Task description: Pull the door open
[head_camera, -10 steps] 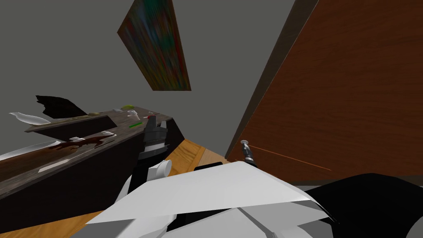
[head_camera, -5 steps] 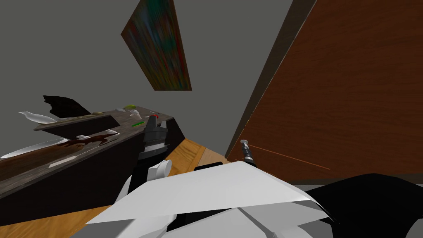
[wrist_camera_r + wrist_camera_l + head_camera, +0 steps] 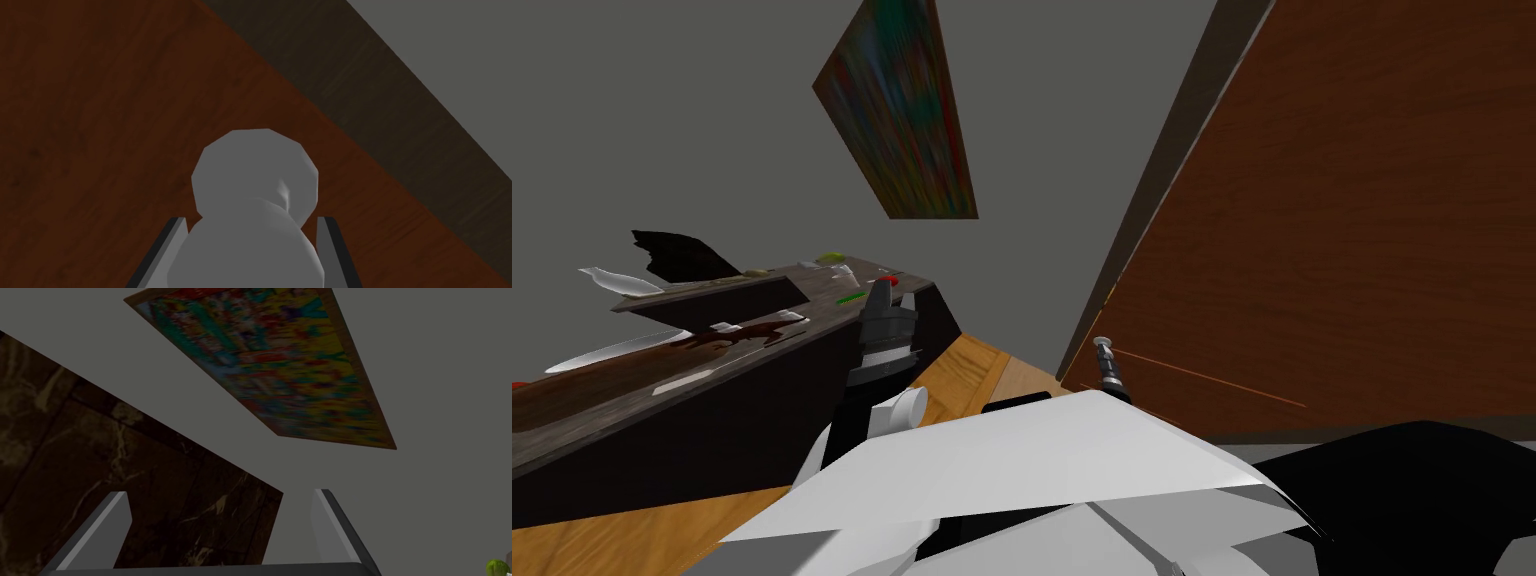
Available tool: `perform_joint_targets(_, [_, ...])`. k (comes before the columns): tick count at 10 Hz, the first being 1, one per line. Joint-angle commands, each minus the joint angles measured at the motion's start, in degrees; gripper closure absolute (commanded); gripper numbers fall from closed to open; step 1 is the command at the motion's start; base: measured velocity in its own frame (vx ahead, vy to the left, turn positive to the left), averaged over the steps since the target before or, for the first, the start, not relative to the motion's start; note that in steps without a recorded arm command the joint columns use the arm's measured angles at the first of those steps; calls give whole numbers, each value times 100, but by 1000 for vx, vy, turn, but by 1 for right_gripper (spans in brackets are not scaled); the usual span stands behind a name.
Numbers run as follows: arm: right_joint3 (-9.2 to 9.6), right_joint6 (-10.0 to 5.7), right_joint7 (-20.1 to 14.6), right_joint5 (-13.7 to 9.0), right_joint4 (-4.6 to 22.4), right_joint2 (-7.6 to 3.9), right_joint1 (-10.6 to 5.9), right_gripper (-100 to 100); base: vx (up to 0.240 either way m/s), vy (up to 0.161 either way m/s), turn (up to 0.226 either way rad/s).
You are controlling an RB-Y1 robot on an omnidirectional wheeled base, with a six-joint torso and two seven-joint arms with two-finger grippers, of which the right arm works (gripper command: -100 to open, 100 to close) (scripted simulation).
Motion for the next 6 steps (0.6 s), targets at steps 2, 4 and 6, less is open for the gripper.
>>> perform_joint_targets(2, [44,-39,-332,-20,116,5,-80,100,-29,1,12])
perform_joint_targets(4, [57,-40,-568,-45,157,-5,-122,100,-30,-1,15])
perform_joint_targets(6, [85,-42,-934,-95,241,-27,-209,100,-47,-5,28])
